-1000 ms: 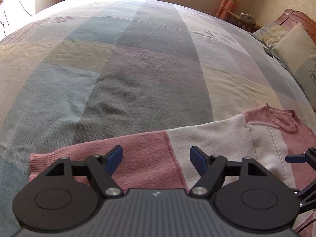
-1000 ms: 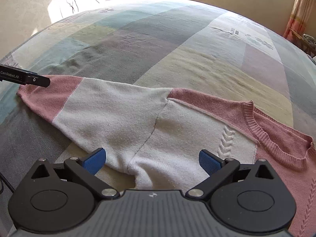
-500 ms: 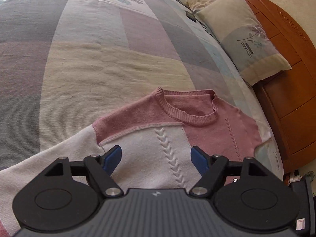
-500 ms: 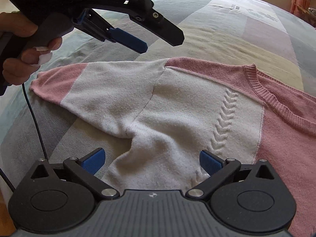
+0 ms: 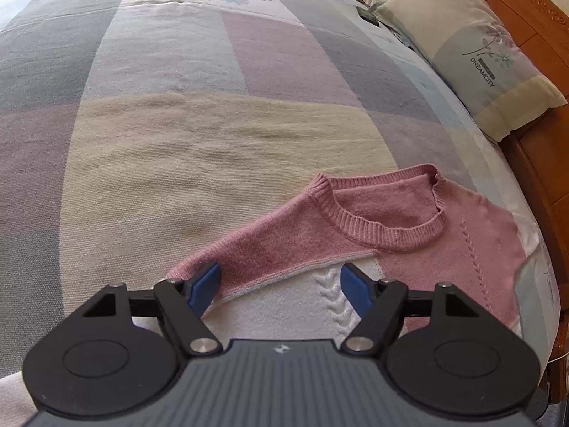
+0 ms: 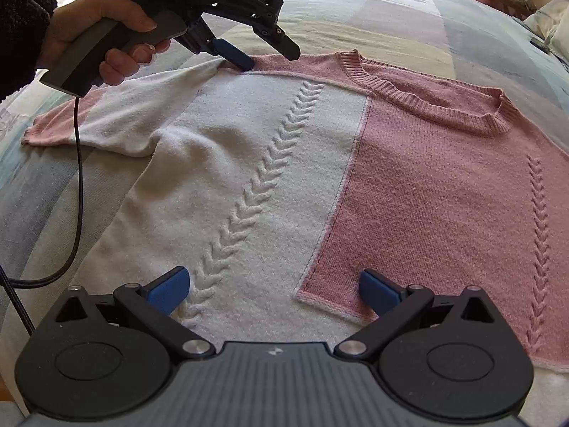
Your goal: Fold clothes
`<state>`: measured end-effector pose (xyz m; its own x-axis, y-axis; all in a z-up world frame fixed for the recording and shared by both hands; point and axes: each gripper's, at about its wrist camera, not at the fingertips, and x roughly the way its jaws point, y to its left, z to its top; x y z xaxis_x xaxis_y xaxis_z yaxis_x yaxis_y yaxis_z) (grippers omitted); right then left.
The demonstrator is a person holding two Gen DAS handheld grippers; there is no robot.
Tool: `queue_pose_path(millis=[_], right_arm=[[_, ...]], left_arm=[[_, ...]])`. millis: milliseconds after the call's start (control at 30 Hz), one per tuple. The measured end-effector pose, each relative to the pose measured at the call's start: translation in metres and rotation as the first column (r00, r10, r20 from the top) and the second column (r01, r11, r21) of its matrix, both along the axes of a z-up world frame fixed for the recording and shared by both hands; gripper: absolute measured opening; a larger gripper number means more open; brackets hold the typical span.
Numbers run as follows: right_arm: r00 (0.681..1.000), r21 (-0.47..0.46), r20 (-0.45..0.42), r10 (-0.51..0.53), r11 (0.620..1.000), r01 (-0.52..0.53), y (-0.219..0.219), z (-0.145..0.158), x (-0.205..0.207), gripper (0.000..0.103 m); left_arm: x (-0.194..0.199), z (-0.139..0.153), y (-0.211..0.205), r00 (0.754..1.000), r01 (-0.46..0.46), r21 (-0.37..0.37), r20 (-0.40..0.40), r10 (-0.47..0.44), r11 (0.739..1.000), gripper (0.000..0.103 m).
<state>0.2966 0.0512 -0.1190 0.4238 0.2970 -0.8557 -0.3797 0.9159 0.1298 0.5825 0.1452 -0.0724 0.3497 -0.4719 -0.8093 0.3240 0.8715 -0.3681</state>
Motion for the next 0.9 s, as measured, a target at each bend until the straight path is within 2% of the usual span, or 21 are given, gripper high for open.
queue_pose_path(millis=[100, 133, 167, 300, 400, 467, 533, 667, 767, 833, 900], right_arm=[[1.000, 0.026, -0.006, -0.019, 0.999, 0.019, -0.006, 0.002, 0.000, 0.103], [1.000, 0.025, -0.004, -0.020, 0.999, 0.020, -0.008, 0.002, -0.001, 0.103], [1.000, 0.022, -0.001, -0.020, 1.000, 0.020, -0.010, 0.002, -0.003, 0.103], [1.000, 0.006, 0.009, -0.013, 1.000, 0.013, -0.015, 0.001, -0.008, 0.103], [1.000, -0.010, 0.016, 0.004, 1.000, -0.003, -0.016, 0.001, -0.013, 0.103], [1.000, -0.024, 0.022, 0.019, 1.000, -0.018, -0.016, 0.000, -0.016, 0.103], [1.000, -0.022, 0.022, 0.022, 1.000, -0.022, -0.017, 0.000, -0.016, 0.103], [0.999, -0.014, 0.021, 0.026, 1.000, -0.025, -0.019, -0.001, -0.015, 0.103], [0.999, -0.009, 0.021, 0.028, 1.000, -0.028, -0.021, -0.002, -0.014, 0.103], [0.998, -0.031, 0.035, 0.056, 0.998, -0.055, -0.019, -0.003, -0.018, 0.103], [0.995, -0.052, 0.049, 0.084, 0.995, -0.081, -0.017, -0.004, -0.021, 0.103]], left_arm=[[-0.013, -0.001, -0.012, 0.996, 0.081, -0.004, -0.029, -0.081, 0.997, 0.078], [-0.015, -0.007, -0.015, 0.995, 0.097, 0.017, -0.039, -0.096, 0.995, 0.078], [-0.015, -0.012, -0.017, 0.995, 0.093, 0.045, -0.031, -0.091, 0.995, 0.078], [0.004, -0.022, -0.010, 0.998, -0.020, 0.059, 0.066, 0.016, 0.998, 0.078], [0.015, -0.013, -0.015, 0.998, -0.036, 0.086, 0.051, 0.032, 0.996, 0.077], [0.003, -0.002, -0.022, 0.998, 0.004, 0.127, 0.057, -0.011, 0.992, 0.077], [-0.020, 0.011, -0.025, 0.995, 0.063, 0.125, 0.073, -0.072, 0.990, 0.078], [-0.067, 0.020, -0.028, 0.988, 0.146, 0.082, 0.037, -0.149, 0.986, 0.078], [-0.092, 0.003, -0.030, 0.982, 0.175, 0.007, -0.068, -0.174, 0.985, 0.078], [-0.105, -0.014, -0.027, 0.976, 0.184, 0.030, -0.124, -0.179, 0.982, 0.078], [-0.113, -0.017, -0.023, 0.974, 0.192, 0.053, -0.131, -0.184, 0.980, 0.079]])
